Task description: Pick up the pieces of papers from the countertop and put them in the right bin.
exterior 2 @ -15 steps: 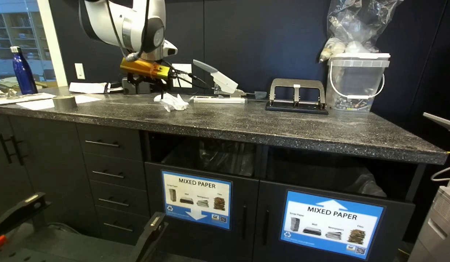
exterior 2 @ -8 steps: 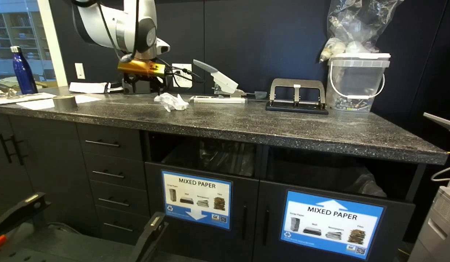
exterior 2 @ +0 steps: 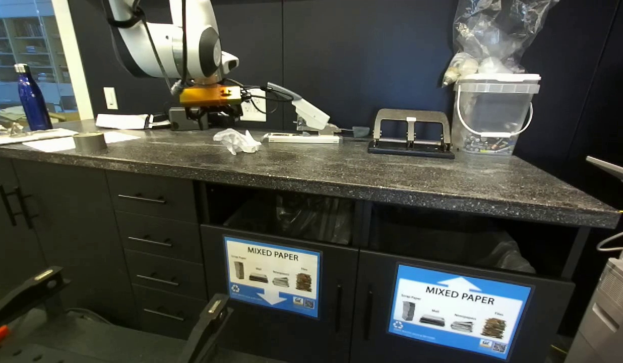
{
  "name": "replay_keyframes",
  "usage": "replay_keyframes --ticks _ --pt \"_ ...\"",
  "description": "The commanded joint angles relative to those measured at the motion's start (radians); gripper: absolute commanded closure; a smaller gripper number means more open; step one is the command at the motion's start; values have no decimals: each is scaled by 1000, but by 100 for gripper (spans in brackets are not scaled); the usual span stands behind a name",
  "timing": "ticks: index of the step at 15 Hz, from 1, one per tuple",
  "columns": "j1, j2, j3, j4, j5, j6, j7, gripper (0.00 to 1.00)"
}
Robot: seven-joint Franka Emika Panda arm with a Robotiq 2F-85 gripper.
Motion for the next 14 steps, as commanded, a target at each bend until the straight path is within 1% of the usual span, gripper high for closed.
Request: replay_keyframes --ticks 1,3,4,7,11,12,13,14 --pt "42 66 -66 61 -40 64 -4 0" --pt "28 93 -64 94 -37 77 -6 0" --pt "37 116 -81 108 -43 96 -5 0" --pt "23 162 -83 164 -41 121 -11 0" --pt "5 221 -85 247 -42 99 -23 0" --pt "0 232 -84 262 -43 98 -27 25" --pt "2 249 -92 274 -47 102 -31 25" --pt "0 263 -93 288 -49 99 -37 32"
